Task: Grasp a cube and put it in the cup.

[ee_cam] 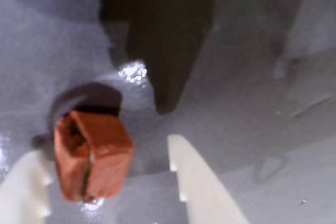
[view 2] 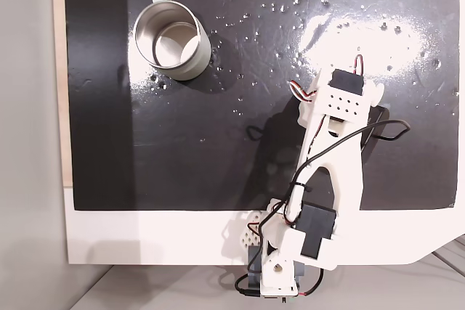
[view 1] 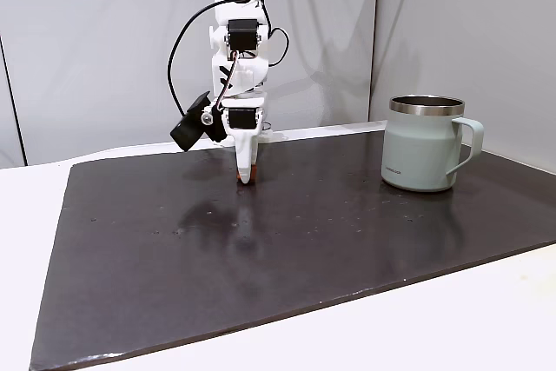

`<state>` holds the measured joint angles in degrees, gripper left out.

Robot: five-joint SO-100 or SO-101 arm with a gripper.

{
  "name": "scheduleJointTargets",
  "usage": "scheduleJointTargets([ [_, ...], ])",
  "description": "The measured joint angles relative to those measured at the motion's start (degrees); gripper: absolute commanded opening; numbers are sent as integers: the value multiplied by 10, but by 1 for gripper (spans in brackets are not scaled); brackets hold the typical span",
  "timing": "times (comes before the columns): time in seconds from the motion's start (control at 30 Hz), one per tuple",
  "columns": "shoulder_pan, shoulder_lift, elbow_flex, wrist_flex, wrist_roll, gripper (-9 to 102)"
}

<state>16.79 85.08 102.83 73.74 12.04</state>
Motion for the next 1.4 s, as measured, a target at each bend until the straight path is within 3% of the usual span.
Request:
scheduleJointTargets([
  [0.2, 4, 0, 0, -2, 0, 9],
  [0.73, -4, 41, 0, 3, 0, 7],
  [1.4, -84, 253, -128, 135, 3, 7],
])
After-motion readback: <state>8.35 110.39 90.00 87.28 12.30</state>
